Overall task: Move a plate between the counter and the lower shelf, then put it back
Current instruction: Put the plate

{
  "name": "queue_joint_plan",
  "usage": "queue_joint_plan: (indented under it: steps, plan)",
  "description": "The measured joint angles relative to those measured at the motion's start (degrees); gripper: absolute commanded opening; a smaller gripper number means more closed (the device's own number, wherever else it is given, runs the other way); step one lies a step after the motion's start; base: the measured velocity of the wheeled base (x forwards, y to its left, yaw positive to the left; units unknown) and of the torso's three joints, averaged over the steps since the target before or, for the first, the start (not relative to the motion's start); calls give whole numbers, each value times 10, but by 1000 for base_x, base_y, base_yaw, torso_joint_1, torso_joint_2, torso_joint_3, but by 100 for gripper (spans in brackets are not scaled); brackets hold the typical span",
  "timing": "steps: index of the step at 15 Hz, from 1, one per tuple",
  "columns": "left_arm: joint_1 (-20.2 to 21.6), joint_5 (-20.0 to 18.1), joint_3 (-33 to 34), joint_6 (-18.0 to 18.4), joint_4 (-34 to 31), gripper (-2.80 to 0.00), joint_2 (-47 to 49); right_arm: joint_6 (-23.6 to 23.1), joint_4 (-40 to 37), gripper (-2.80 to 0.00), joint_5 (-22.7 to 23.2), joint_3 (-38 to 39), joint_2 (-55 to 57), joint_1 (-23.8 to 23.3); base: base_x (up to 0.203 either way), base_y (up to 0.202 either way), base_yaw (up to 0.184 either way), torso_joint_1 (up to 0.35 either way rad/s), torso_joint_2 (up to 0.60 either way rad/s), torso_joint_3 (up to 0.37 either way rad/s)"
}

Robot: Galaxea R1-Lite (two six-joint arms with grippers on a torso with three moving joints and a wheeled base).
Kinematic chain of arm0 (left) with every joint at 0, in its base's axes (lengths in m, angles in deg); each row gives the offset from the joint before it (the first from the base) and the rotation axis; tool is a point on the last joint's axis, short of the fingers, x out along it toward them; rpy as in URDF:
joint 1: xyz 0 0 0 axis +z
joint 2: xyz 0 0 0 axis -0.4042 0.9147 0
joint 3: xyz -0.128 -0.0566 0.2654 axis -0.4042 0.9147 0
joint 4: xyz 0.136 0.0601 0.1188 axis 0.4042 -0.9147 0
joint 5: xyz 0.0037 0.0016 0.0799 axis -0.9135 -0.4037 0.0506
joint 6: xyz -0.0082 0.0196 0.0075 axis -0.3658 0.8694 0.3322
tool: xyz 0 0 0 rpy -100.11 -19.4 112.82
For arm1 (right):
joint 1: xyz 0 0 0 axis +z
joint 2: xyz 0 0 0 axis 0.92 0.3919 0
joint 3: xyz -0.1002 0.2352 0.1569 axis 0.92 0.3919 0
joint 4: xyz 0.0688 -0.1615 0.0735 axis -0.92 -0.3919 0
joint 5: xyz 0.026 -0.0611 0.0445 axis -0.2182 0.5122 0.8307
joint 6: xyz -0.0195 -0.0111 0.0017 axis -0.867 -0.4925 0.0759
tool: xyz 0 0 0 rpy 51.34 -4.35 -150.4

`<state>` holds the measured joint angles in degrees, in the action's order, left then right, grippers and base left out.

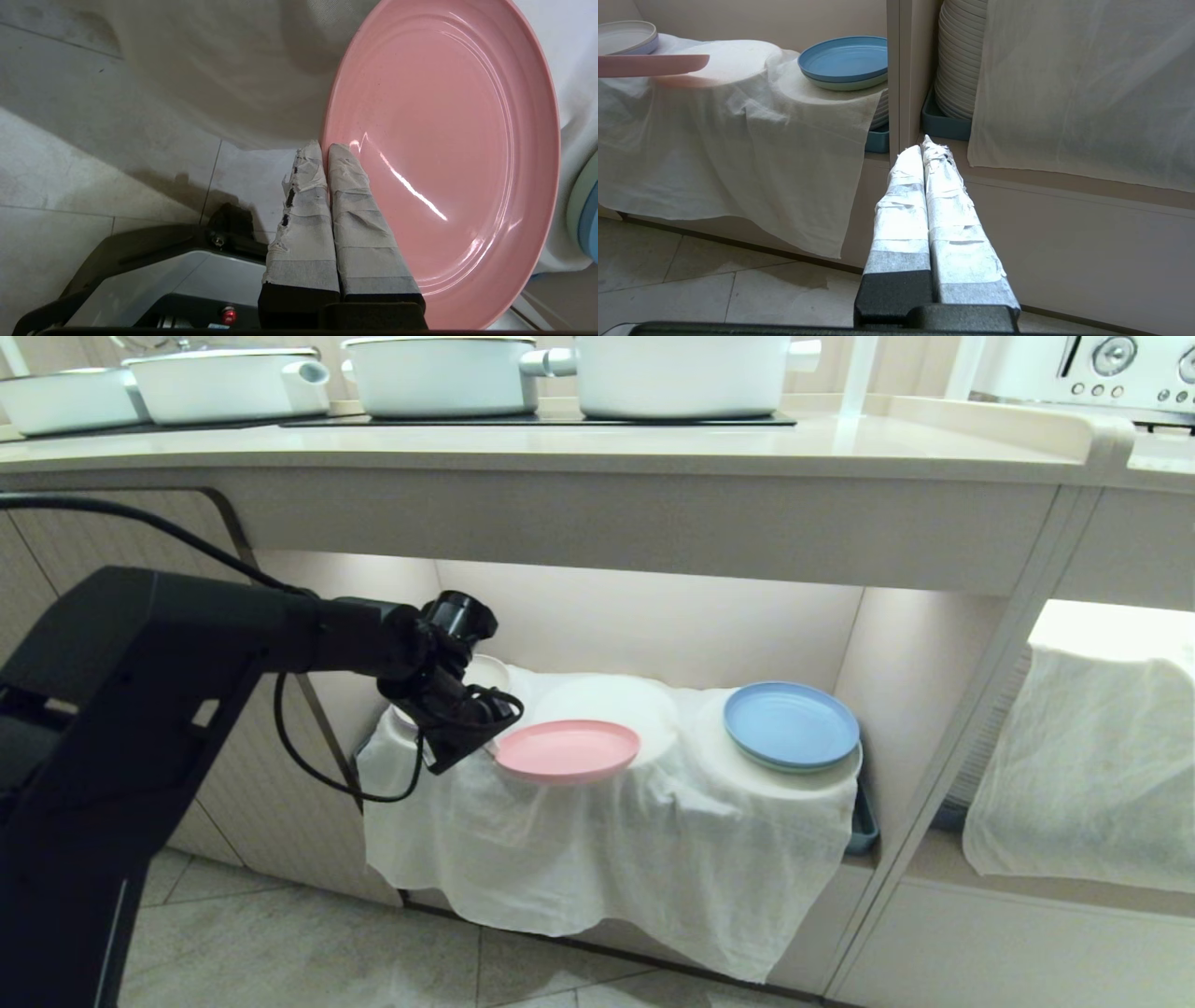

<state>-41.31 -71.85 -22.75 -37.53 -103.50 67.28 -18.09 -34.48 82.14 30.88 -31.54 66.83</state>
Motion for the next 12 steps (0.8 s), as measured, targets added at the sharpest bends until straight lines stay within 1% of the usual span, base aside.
queue_joint_plan:
  steps: [4, 7, 12]
  plan:
    - [0, 0, 73, 0, 19, -280, -43, 0, 0, -280, 0, 0, 0, 0, 0, 0, 0, 0, 0, 0]
    - [-5, 0, 147, 0, 42, -280, -88, 0, 0, -280, 0, 0, 0, 0, 0, 0, 0, 0, 0, 0]
    - [-27, 5, 274, 0, 86, -280, -180, 0, 0, -280, 0, 0, 0, 0, 0, 0, 0, 0, 0, 0]
